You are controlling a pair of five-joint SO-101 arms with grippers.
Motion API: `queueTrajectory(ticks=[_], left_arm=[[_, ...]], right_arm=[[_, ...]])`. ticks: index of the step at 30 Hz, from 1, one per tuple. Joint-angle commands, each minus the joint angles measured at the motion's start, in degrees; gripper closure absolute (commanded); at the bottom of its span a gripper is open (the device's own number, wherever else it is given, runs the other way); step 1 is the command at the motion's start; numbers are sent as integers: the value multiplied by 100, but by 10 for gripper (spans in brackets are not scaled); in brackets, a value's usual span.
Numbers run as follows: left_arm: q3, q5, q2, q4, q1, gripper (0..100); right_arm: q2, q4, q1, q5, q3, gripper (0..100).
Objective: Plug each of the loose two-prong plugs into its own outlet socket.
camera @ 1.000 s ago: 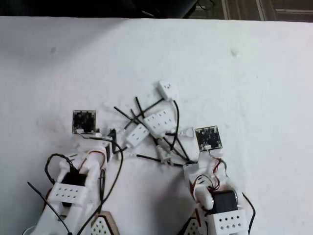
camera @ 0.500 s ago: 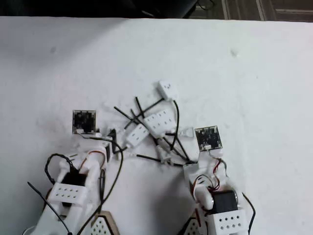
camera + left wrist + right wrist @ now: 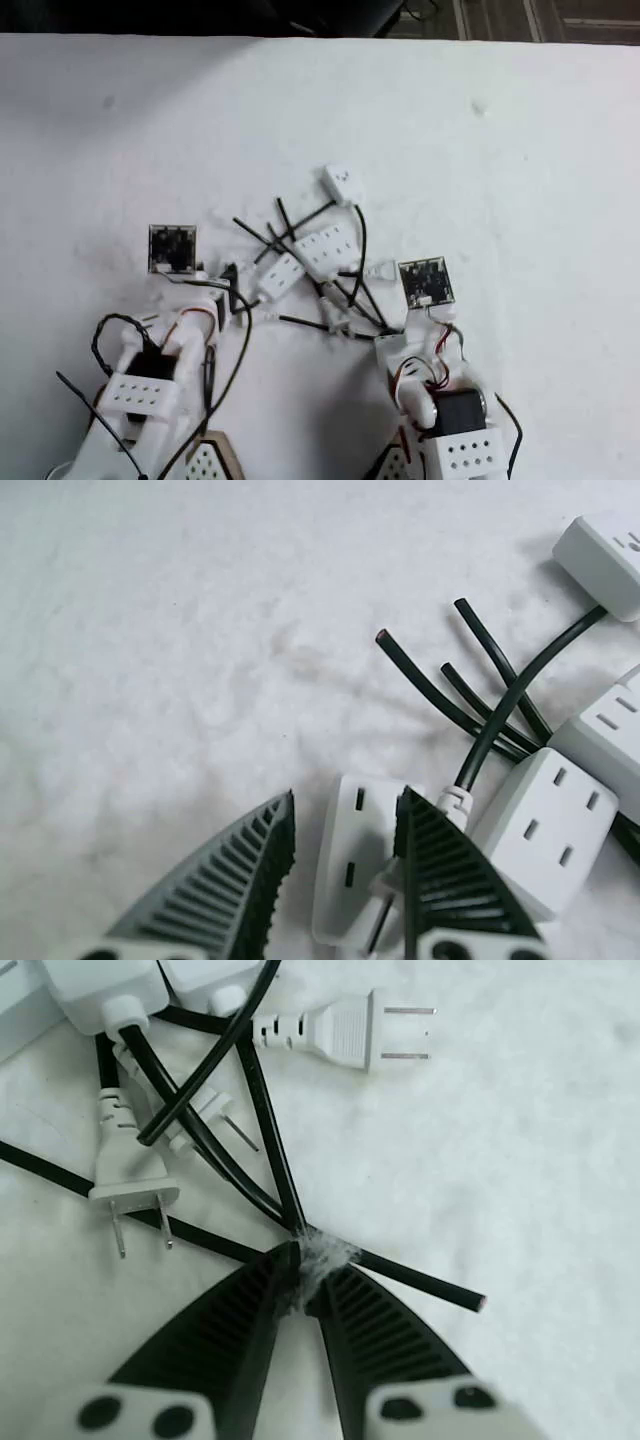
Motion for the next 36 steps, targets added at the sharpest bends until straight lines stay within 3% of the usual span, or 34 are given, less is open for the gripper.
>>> queueTrajectory(ticks=[1, 6, 12, 14, 18, 21, 25, 27, 36], left_arm=[[-70, 18, -66, 9, 163, 819], [-176, 18, -66, 62, 189, 819], [-580, 18, -75, 211, -242, 819], [-862, 18, -154, 677, -303, 819], [-1512, 53, -1086, 2462, -303, 819], [-1943, 53, -2299, 3789, -303, 819], [-2075, 53, -4268, 4941, -303, 819], [-2110, 18, -4769, 5204, -303, 819], [-2119, -202, -4312, 5547, -303, 819]], right_arm=[[4, 13, -13, 35, 62, 978], [4, 13, -13, 35, 62, 978], [4, 13, -13, 35, 62, 978], [4, 13, -13, 35, 62, 978], [4, 13, -13, 35, 62, 978], [4, 13, -13, 35, 62, 978], [4, 13, -13, 35, 62, 978], [4, 13, -13, 35, 62, 978], [4, 13, -13, 35, 62, 978]])
